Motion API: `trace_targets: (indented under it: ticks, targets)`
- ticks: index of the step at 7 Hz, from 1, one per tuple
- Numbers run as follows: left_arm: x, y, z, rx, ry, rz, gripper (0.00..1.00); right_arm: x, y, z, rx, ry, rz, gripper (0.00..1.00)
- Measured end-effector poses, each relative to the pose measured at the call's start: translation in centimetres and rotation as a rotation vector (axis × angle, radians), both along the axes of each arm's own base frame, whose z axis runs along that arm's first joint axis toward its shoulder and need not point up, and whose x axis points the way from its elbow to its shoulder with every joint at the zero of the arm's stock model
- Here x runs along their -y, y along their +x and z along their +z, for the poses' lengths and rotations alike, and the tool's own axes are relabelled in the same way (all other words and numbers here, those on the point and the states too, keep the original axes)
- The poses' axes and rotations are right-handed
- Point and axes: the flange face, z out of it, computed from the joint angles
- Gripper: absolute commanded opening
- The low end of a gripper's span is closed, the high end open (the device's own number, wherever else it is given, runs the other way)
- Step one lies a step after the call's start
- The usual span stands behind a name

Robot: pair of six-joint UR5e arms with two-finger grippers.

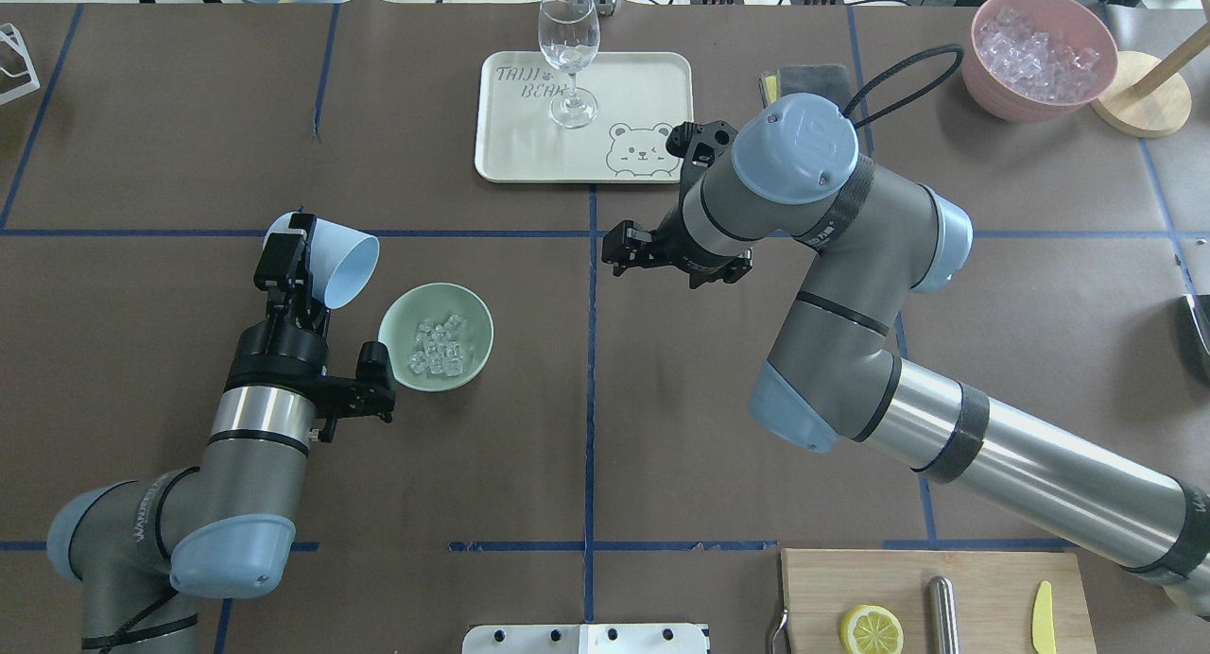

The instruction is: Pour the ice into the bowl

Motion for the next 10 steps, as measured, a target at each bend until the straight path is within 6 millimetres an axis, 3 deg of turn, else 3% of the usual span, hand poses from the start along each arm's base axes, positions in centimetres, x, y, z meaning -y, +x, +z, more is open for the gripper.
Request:
trace_targets:
  ticks: [2,6,10]
  targets:
    - [-0.4,-1.6,2.9,-0.136,-0.075,0.017,0.00,0.0,-0.1,-0.3,0.004,-0.003,0.002,1.00]
    - [-1.2,-6.5,7.1,-0.448,-0.244,-0.018,0.00,0.0,-0.7,-1.3,0.010,-0.006,0.004,1.00]
    - [-1.4,-10.3,11.5,-0.835,-0.443,-0.162,0.00,-0.8,-2.0,-2.2,0.019,-0.017,-0.004,1.00]
